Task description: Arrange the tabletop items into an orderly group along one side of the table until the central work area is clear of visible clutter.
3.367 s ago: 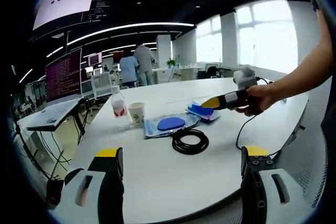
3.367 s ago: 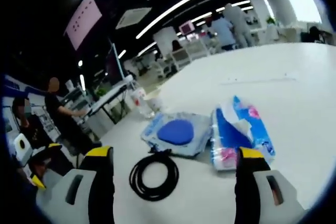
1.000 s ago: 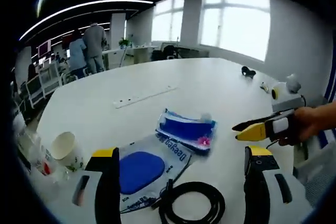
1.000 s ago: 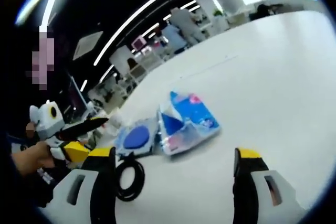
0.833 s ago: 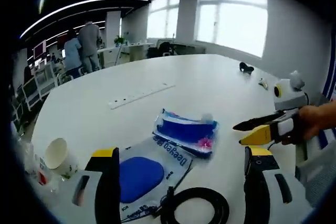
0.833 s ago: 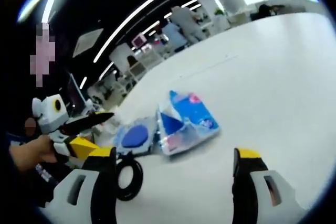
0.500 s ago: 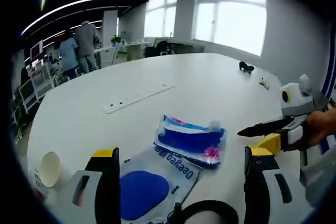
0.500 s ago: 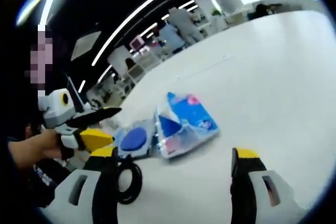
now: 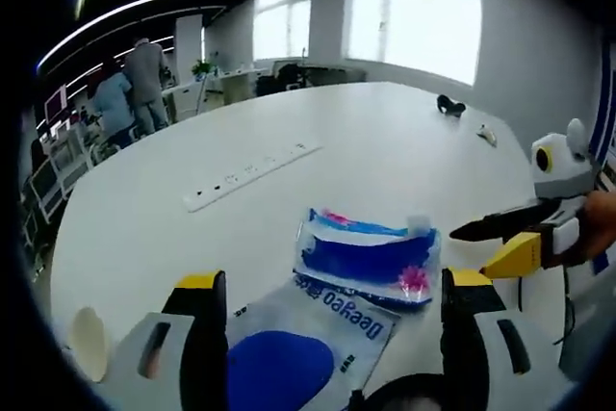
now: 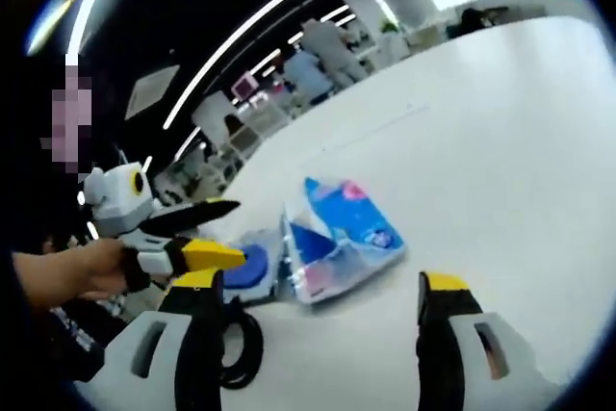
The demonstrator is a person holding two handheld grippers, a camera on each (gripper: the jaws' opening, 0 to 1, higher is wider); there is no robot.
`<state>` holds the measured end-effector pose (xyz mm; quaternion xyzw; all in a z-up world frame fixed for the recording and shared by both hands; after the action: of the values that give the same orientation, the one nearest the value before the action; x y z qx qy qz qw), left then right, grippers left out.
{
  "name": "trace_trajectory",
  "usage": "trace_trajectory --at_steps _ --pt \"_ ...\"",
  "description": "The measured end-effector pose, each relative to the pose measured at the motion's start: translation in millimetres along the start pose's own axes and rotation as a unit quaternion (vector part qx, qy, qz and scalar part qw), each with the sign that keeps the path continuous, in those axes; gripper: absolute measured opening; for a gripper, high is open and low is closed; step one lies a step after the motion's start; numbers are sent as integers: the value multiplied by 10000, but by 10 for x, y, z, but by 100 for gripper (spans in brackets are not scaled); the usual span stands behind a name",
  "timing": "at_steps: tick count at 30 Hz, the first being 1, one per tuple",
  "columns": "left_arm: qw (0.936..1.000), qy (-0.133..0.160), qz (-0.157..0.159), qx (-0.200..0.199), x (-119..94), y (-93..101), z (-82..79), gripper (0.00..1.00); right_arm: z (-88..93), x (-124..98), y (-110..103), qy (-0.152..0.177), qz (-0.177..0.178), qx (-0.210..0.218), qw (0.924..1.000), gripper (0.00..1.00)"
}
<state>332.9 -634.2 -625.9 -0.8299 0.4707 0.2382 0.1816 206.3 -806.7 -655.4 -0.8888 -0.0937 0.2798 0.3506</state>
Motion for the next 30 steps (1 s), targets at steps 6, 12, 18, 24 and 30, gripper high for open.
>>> trace_trajectory --at_steps 6,12,18,24,30 --pt "9999 -139 35 67 131 -27 -35 89 -8 53 -38 -29 28 -52 10000 78" --pt "9996 -238 40 122 244 -81 -40 83 -10 96 -39 -22 107 2 9999 74" --pt "9993 -296 106 204 333 -107 -36 74 -22 138 -24 48 210 93 9997 71" --pt "9988 -413 172 222 431 -122 -25 70 -2 199 -23 39 325 134 9994 65" --pt "9950 -688 278 672 492 -142 -34 59 28 262 -32 149 558 369 9976 52"
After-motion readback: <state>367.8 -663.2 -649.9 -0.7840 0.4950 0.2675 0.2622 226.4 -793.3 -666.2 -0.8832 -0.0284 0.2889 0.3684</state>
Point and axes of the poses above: the point that each gripper's makers call its tool centre point, and the gripper's own axes: x roughly forward along the fingers, y roughly to its right, z roughly out of its underside, the point moved 9 cm from there along -x, roughly backward along the fingers, and after that the axes turned 10 degrees about x, right-handed, at the moved point
